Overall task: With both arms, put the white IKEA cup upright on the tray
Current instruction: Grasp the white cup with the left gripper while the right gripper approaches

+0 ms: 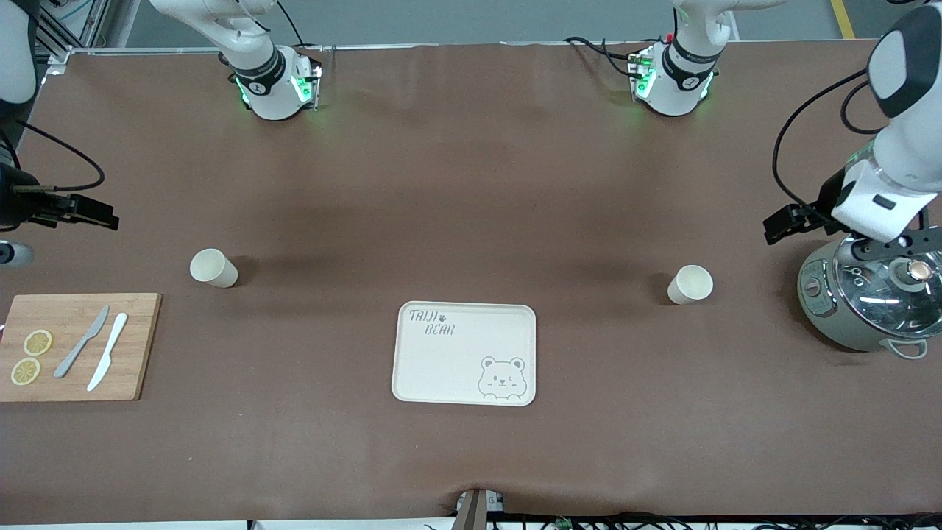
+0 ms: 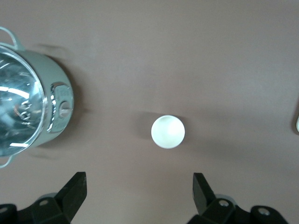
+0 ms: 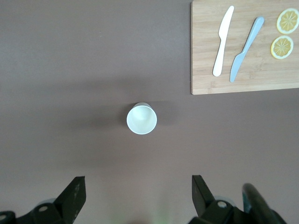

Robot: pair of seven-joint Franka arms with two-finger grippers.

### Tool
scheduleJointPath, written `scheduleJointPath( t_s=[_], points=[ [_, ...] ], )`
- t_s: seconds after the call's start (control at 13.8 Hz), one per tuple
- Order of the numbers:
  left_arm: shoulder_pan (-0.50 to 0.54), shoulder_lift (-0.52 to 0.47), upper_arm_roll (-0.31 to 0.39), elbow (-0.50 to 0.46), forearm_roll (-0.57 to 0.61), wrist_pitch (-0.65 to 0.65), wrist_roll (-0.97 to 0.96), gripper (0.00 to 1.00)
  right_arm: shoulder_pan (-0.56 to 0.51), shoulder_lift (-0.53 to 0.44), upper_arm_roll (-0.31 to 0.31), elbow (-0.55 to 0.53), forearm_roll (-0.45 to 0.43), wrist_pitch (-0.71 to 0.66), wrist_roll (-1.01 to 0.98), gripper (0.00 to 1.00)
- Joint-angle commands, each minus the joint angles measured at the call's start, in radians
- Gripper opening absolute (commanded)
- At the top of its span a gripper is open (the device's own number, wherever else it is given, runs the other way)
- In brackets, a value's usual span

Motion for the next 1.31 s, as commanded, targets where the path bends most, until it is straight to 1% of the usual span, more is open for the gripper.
scheduleJointPath(
  t_s=[0.0, 0.15, 0.22, 0.29, 0.36, 0.65, 0.94, 1.02, 1.23],
  points=[
    [0.006, -0.006, -0.005, -0.116, 0.006, 0.152, 0.017, 1.0, -0.014, 0.009, 0.009, 0.026, 0.024, -0.02, -0.002, 1.0],
    [0.01, 0.023, -0.005, -0.179, 0.006, 0.241, 0.019, 1.0, -0.021, 0.044, 0.007, 0.015, 0.024, -0.043, 0.003, 1.0],
    [0.016, 0.034, -0.003, -0.218, 0.006, 0.308, 0.017, 1.0, -0.04, 0.076, 0.007, 0.017, 0.024, -0.059, 0.001, 1.0],
    [0.018, 0.052, -0.005, -0.248, 0.006, 0.364, 0.017, 1.0, -0.047, 0.088, 0.009, 0.018, 0.025, -0.072, 0.003, 1.0],
    [0.021, 0.08, -0.005, -0.259, 0.006, 0.402, 0.017, 1.0, -0.056, 0.098, 0.007, 0.017, 0.024, -0.073, 0.006, 1.0],
    [0.016, 0.183, -0.006, -0.256, 0.006, 0.476, 0.012, 1.0, -0.065, 0.142, 0.007, 0.023, 0.01, -0.069, 0.009, 1.0],
    [0.016, 0.25, -0.006, -0.25, 0.006, 0.482, 0.012, 1.0, -0.067, 0.156, 0.007, -0.014, 0.022, -0.064, 0.01, 1.0],
    [0.013, 0.27, -0.006, -0.247, 0.006, 0.482, 0.012, 0.94, -0.067, 0.156, 0.007, -0.028, 0.022, -0.052, 0.009, 1.0],
    [0.016, 0.277, -0.008, -0.261, 0.005, 0.483, 0.019, 0.92, -0.073, 0.136, 0.009, -0.168, 0.025, 0.156, 0.01, 1.0]
  ],
)
